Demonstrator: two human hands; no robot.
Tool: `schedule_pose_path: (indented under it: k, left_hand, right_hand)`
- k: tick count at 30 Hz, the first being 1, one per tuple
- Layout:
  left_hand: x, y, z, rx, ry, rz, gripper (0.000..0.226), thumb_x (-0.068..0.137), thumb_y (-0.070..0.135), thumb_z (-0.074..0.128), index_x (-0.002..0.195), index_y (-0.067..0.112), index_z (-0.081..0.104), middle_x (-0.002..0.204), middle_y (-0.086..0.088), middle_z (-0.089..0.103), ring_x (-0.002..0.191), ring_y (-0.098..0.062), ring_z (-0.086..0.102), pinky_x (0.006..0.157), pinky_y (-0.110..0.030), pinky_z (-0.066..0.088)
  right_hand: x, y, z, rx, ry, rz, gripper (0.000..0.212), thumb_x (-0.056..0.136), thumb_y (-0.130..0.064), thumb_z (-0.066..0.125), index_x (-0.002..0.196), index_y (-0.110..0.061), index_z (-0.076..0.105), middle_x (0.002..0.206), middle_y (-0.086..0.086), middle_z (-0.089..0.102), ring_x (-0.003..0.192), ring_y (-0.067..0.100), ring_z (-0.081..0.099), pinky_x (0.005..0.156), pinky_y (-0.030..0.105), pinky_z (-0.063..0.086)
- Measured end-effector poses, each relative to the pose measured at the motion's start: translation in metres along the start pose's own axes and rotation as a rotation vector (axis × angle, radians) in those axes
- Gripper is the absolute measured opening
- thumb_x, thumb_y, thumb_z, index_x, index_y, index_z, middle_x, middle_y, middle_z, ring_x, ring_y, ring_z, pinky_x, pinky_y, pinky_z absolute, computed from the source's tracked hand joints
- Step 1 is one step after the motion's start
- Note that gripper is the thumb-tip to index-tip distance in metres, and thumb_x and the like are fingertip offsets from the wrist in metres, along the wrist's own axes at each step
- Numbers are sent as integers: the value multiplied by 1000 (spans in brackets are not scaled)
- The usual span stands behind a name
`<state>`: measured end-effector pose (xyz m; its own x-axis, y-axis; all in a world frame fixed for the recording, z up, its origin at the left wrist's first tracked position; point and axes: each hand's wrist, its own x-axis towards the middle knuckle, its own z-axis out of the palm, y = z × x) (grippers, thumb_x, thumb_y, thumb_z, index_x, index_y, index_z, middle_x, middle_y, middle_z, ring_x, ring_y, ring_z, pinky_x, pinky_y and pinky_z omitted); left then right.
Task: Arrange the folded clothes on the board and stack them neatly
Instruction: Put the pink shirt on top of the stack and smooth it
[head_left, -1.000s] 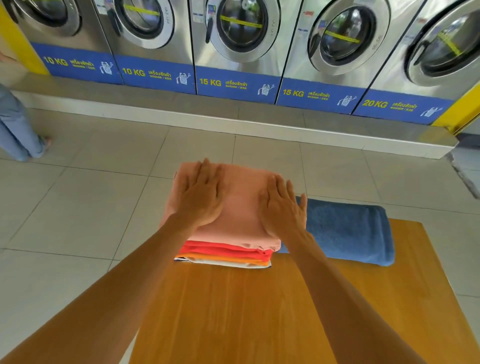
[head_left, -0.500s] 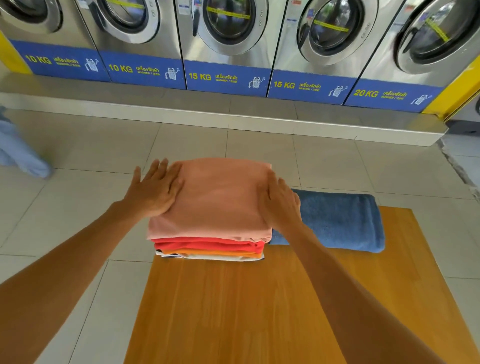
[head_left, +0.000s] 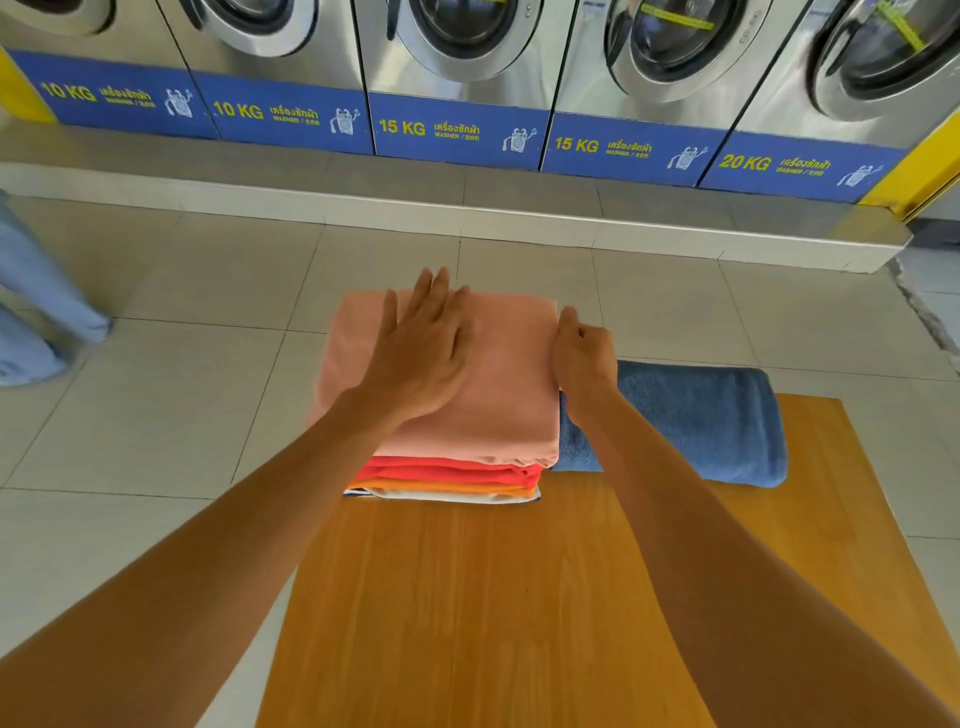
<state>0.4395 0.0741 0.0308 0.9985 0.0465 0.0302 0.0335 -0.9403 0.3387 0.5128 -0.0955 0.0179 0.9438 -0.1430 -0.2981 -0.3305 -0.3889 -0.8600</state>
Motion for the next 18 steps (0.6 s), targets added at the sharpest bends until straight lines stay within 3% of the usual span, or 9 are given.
schedule_pose_path:
  k: [2, 5, 9, 13, 16, 18]
  left_hand:
    - [-2, 0, 8, 19, -52, -23, 59, 105, 42, 16, 158, 17, 7, 167, -4, -3, 153, -21, -8, 121, -49, -3]
    - [-6, -5, 14, 25, -59, -83, 62, 104, 46, 13, 158, 20, 0, 167, 0, -6, 153, -19, -8, 122, -50, -1]
    - [-11, -10, 18, -19, -50, -130, 62, 105, 46, 14, 158, 18, 0, 167, 2, -7, 153, -16, -9, 122, -51, -1]
    - [-11, -10, 17, -45, -54, -155, 62, 105, 46, 13, 158, 18, -1, 166, 2, -10, 152, -14, -11, 120, -48, -5]
    - [-11, -12, 17, -70, -61, -180, 62, 104, 47, 13, 158, 19, -4, 166, 3, -12, 152, -14, -13, 120, -48, -6]
    - [-10, -12, 16, -70, -82, -187, 63, 104, 48, 12, 158, 19, -6, 166, 3, -14, 152, -15, -14, 120, -49, -7]
  right_hand:
    - [1, -3, 3, -44, -26, -31, 57, 101, -43, 50, 53, -21, 28, 45, -9, 25, 42, 11, 24, 39, 23, 21]
    - [5, -8, 3, -39, -8, -141, 55, 97, -36, 58, 52, -22, 31, 41, -11, 26, 38, 6, 23, 32, 17, 17]
    - [12, 2, 8, -121, 10, -135, 57, 95, -38, 62, 49, -21, 33, 47, -6, 32, 46, 14, 31, 48, 26, 27]
    - [21, 3, 6, -150, -19, -70, 56, 93, -34, 64, 48, -19, 35, 48, -2, 35, 47, 20, 34, 48, 28, 28]
    - [20, -1, -5, -138, 56, -45, 26, 93, -14, 55, 71, -3, 63, 70, 14, 67, 61, 25, 55, 53, 38, 48]
    - [9, -4, -10, -162, 154, -155, 21, 93, -8, 49, 94, -10, 70, 88, 4, 73, 77, 23, 65, 67, 38, 57]
